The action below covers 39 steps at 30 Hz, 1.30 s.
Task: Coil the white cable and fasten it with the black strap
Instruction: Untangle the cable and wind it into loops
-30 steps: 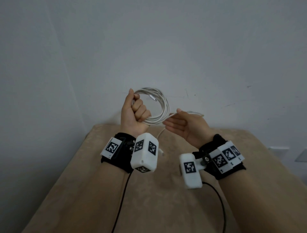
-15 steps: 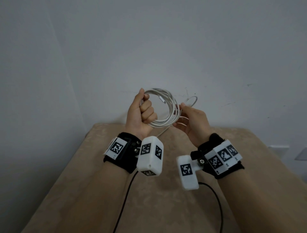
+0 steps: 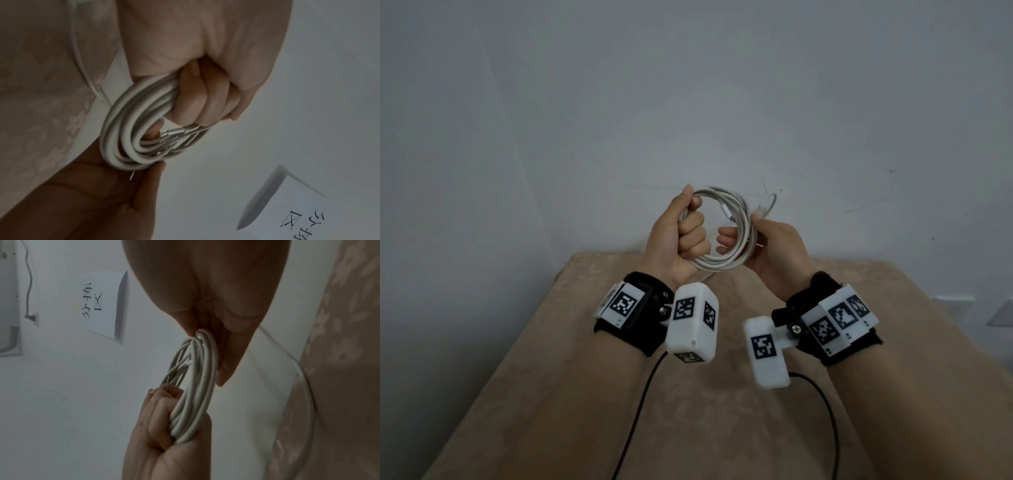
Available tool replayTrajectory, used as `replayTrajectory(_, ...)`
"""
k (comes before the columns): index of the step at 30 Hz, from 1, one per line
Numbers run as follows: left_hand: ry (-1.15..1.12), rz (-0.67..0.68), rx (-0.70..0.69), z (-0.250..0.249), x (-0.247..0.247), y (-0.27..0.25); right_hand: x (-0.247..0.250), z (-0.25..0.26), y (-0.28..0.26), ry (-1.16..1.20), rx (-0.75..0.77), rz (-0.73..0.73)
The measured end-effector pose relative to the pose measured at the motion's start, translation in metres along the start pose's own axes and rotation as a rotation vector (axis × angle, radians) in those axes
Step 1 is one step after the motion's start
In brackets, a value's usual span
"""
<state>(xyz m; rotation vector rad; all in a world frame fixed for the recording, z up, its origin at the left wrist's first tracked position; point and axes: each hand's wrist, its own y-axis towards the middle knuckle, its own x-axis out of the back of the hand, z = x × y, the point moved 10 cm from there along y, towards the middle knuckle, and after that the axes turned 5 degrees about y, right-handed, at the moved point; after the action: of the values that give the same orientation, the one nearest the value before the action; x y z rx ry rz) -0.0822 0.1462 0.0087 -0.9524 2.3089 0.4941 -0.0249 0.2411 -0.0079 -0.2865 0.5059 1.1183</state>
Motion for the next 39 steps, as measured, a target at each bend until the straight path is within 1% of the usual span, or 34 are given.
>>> replayTrajectory(4, 0.015, 0.022, 0.030, 0.004, -0.002, -0.001, 0.001, -0.006, 0.002, 0.183, -0.061, 0.003)
replayTrajectory(9, 0.017, 0.078, 0.070, 0.011, -0.008, -0.001, -0.004, -0.013, 0.004, 0.241, -0.137, 0.083)
replayTrajectory(12, 0.022, 0.098, 0.092, 0.017, -0.012, -0.001, -0.002, -0.016, 0.007, 0.261, -0.164, 0.074)
replayTrajectory(17, 0.050, 0.143, 0.153, 0.031, -0.016, -0.003, 0.014, -0.011, 0.007, 0.127, -0.122, -0.068)
replayTrajectory(19, 0.045, 0.158, 0.174, 0.034, -0.018, -0.003, 0.018, -0.011, 0.006, 0.081, -0.115, -0.101)
replayTrajectory(23, 0.040, 0.154, 0.178, 0.034, -0.019, -0.004, 0.016, -0.012, 0.005, 0.059, -0.115, -0.080)
replayTrajectory(27, 0.026, 0.146, 0.178, 0.033, -0.016, -0.003, 0.012, -0.008, 0.004, 0.022, -0.079, -0.035)
replayTrajectory(31, 0.021, 0.182, 0.218, 0.038, -0.018, -0.004, 0.016, 0.000, 0.003, -0.077, -0.031, -0.048)
replayTrajectory(35, 0.123, 0.153, 0.247, 0.041, -0.009, -0.003, 0.019, 0.000, 0.004, -0.203, -0.017, -0.060)
replayTrajectory(39, 0.253, 0.129, 0.305, 0.045, 0.002, -0.005, 0.016, 0.004, 0.001, -0.384, 0.007, -0.036)
